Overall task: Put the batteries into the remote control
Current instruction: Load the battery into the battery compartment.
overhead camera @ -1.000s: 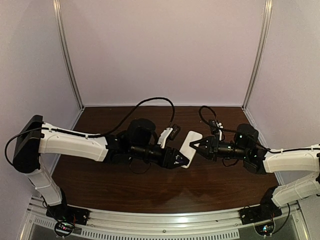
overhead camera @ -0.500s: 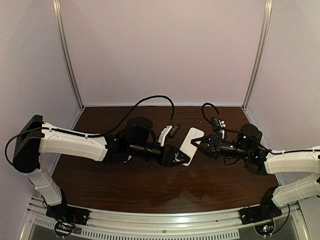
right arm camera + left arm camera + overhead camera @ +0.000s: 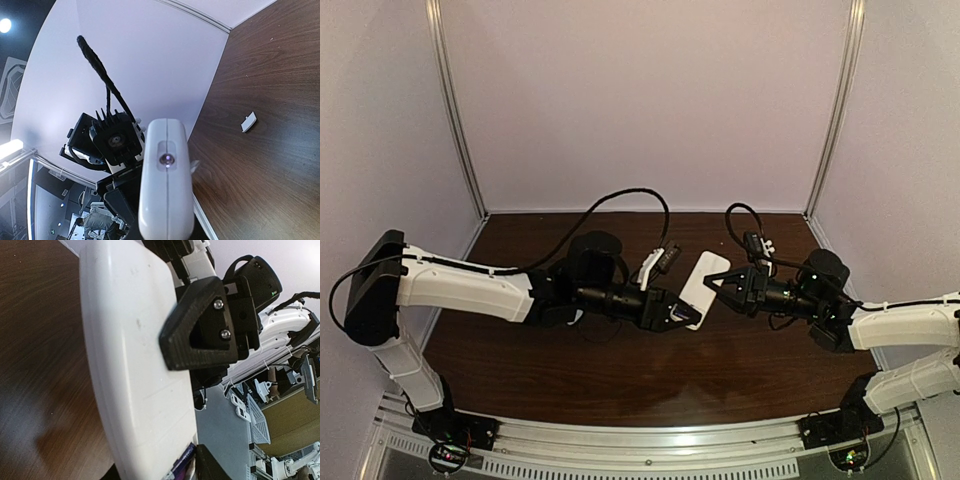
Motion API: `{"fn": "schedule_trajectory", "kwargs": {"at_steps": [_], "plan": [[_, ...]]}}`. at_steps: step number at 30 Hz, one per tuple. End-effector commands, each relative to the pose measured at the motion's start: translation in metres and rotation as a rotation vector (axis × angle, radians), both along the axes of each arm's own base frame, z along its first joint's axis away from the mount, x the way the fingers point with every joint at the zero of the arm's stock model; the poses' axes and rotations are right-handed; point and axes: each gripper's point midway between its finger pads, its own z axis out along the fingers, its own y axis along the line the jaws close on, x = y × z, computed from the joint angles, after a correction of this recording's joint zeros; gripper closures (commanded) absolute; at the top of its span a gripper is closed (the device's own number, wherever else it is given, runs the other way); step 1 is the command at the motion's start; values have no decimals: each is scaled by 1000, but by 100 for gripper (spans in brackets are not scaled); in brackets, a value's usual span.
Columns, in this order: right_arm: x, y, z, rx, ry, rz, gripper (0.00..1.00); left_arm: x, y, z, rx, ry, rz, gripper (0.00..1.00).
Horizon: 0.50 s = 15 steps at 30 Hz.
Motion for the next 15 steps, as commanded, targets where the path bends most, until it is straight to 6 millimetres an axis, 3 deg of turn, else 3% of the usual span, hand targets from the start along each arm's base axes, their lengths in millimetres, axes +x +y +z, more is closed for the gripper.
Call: {"fn": "schedule_trajectory", "kwargs": {"at_steps": [1, 15], "plan": [[-26, -1, 55, 148, -130, 111, 100, 22, 30, -67, 197, 95, 109, 74], [-26, 0, 51, 128, -130, 111, 100, 32, 37, -69, 213, 94, 145, 76]]}}
